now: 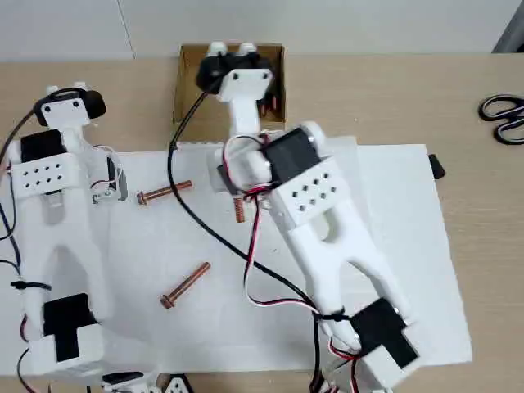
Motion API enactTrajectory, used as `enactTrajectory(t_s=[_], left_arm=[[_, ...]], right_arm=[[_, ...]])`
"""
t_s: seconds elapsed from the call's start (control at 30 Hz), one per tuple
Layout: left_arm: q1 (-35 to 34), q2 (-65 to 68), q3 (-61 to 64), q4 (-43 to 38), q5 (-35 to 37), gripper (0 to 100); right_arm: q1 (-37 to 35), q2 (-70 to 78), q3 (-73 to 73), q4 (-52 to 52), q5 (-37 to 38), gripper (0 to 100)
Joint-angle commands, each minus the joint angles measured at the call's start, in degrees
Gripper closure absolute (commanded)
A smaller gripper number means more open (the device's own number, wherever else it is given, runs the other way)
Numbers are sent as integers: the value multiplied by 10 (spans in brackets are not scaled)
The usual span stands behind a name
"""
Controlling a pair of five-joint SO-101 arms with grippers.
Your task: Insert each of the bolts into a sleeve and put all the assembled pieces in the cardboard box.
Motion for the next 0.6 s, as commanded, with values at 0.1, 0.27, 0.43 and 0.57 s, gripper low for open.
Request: enactTrajectory(t_s=[0.1, 0.27, 0.43, 0.57], left_arm=[[1, -32, -1, -6, -3, 855], [1, -32, -1, -6, -3, 855], [1, -32, -1, -6, -3, 855], [1, -32, -1, -6, -2, 855]], right_arm=[[44, -44, -25, 2, 5, 997], [25, -109, -25, -10, 9, 997], [25, -141, -25, -7, 40, 997], [25, -180, -25, 12, 65, 997]])
